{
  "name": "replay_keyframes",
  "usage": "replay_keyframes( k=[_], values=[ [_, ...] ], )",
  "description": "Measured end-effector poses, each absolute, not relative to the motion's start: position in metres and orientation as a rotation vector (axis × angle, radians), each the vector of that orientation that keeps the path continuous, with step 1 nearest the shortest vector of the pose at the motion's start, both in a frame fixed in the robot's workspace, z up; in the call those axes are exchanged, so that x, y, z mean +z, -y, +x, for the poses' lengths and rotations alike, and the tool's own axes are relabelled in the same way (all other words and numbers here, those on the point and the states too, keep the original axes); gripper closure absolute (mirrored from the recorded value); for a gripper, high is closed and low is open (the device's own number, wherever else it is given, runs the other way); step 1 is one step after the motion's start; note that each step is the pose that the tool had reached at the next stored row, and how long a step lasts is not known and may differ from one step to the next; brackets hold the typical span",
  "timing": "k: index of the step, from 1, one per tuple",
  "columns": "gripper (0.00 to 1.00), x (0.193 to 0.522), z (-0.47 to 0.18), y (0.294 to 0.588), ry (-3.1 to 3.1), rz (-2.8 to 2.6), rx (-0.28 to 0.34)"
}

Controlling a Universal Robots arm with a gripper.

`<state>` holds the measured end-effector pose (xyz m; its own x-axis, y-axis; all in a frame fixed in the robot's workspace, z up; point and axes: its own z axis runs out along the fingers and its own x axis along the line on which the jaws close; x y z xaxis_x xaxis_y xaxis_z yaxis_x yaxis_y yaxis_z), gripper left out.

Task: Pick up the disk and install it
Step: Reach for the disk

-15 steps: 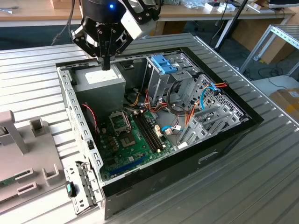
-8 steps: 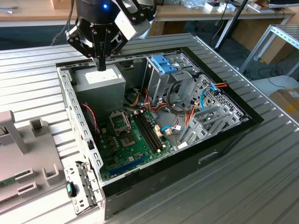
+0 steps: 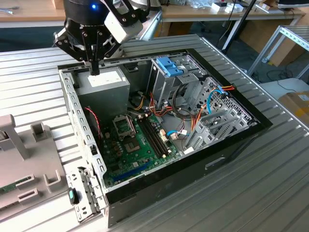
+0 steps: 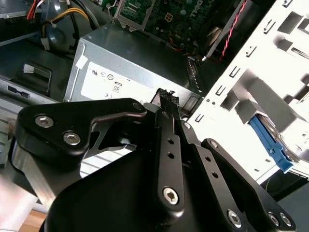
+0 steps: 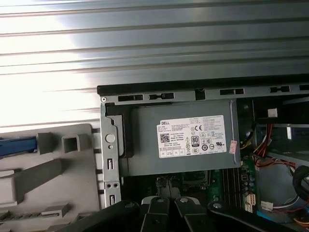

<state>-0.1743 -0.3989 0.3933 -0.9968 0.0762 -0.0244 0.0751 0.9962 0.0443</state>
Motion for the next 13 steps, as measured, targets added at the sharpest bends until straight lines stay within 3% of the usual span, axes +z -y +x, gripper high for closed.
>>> replay_keyframes(
  k=[13],
  values=[
    [0.89, 0.393, -0.209, 0.399, -3.112, 0.118, 0.068]
  ],
)
